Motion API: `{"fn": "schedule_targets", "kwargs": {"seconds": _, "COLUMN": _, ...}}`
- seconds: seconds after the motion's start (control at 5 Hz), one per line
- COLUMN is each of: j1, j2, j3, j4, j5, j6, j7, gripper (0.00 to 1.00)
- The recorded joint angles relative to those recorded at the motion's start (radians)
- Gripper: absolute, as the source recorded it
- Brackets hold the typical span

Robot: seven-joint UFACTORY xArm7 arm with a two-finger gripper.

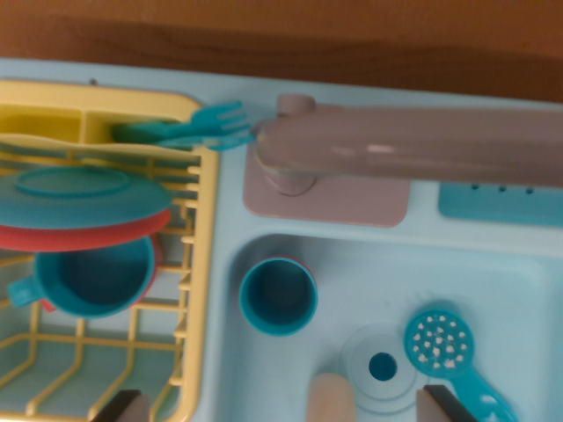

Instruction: Pick detergent from the sink

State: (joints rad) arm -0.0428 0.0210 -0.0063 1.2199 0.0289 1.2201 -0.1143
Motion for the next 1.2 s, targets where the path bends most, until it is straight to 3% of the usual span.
{"fn": "schedule_targets", "kwargs": {"seconds": 0.2, "j1": 0.0000, "j2": 0.000, "j3": 0.000, "j4": 0.000, "j5": 0.0000, "j6": 0.000, "j7": 0.000, "gripper": 0.00}}
{"fn": "schedule_targets", "kwargs": {"seconds": 0.4, "j1": -0.0028, "j2": 0.000, "j3": -0.003, "j4": -0.050, "j5": 0.0041, "j6": -0.050, "j7": -0.009, "gripper": 0.00}}
{"fn": "schedule_targets", "kwargs": {"seconds": 0.6, "j1": -0.0028, "j2": 0.000, "j3": -0.003, "j4": -0.050, "j5": 0.0041, "j6": -0.050, "j7": -0.009, "gripper": 0.00}}
{"fn": "schedule_targets", "kwargs": {"seconds": 0.8, "j1": -0.0052, "j2": 0.001, "j3": -0.006, "j4": -0.096, "j5": 0.0077, "j6": -0.095, "j7": -0.018, "gripper": 0.00}}
{"fn": "schedule_targets", "kwargs": {"seconds": 1.0, "j1": -0.0052, "j2": 0.001, "j3": -0.006, "j4": -0.096, "j5": 0.0077, "j6": -0.095, "j7": -0.018, "gripper": 0.00}}
{"fn": "schedule_targets", "kwargs": {"seconds": 1.2, "j1": -0.0078, "j2": 0.001, "j3": -0.010, "j4": -0.143, "j5": 0.0115, "j6": -0.142, "j7": -0.027, "gripper": 0.00}}
